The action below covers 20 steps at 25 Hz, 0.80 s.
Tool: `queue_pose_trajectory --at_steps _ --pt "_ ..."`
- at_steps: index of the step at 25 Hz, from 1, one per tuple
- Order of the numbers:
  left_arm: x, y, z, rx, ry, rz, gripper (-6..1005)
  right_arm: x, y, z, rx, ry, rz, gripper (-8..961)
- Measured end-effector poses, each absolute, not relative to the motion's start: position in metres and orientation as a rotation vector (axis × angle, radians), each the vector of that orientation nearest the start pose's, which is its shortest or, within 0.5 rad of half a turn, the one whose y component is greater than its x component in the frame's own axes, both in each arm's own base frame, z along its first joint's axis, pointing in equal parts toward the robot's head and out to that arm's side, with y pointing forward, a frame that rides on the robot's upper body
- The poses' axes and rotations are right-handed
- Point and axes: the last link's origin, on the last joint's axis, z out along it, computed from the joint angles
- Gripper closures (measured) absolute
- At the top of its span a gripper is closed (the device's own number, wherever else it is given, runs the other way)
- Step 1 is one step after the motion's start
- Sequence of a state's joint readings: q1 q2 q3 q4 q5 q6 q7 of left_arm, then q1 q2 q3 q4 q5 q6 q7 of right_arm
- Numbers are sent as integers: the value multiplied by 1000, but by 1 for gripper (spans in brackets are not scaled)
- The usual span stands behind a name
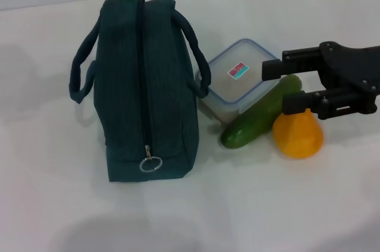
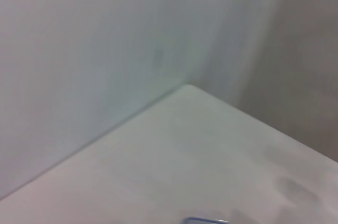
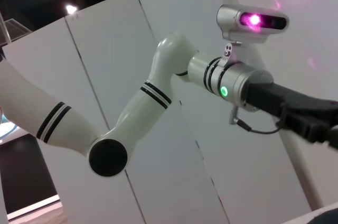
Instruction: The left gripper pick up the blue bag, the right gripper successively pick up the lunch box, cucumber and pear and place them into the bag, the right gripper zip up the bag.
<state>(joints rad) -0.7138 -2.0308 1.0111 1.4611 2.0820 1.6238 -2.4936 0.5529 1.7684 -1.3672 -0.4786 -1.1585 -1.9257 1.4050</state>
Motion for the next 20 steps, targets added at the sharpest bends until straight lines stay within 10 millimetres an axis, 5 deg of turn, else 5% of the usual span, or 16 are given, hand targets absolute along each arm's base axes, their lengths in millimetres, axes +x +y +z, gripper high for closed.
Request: queue_pose_trajectory --at_steps 10,20 --pt "-118 387 84 -2573 -1067 -223 128 222 303 72 -3004 438 1260 291" --pt "-134 382 72 -2603 -1190 -153 162 220 307 72 -2998 422 1247 291"
